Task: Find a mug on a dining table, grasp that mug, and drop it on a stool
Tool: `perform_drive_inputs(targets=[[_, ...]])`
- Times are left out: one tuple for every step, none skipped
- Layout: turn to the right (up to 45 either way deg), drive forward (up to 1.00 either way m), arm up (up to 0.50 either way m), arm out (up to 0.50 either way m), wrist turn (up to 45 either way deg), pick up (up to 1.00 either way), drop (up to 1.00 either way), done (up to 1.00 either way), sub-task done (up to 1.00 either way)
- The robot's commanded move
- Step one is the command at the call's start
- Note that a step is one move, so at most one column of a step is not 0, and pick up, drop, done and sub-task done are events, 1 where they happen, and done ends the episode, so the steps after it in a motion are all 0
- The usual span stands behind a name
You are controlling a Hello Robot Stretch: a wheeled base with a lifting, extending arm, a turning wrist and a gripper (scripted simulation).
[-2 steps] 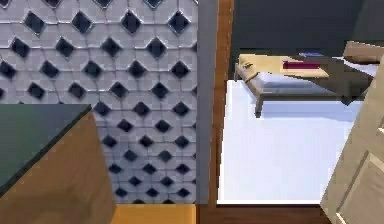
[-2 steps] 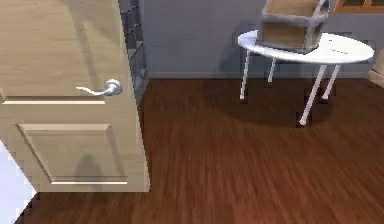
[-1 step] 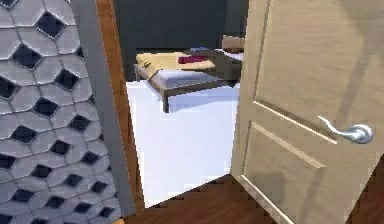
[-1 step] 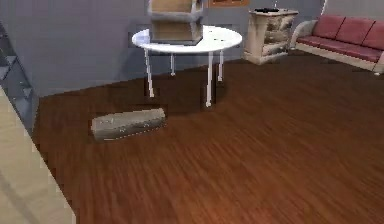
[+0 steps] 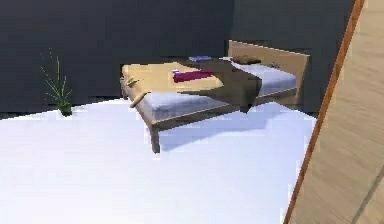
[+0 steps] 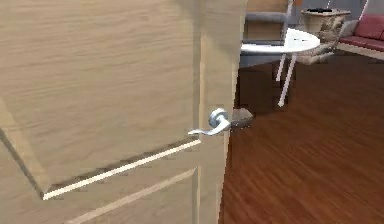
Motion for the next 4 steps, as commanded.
perform_drive_inputs(targets=[[9.0, 0.00, 0.00, 0.00, 0.0, 0.00, 0.00, 0.00, 0.00], [0.0, 0.20, 0.00, 0.00, 0.0, 0.00, 0.00, 0.00, 0.00], [-33.0, 0.00, 0.00, 0.00, 0.0, 0.00, 0.00, 0.00, 0.00], [0.0, 0.45, 0.00, 0.00, 0.0, 0.00, 0.00, 0.00, 0.00]])
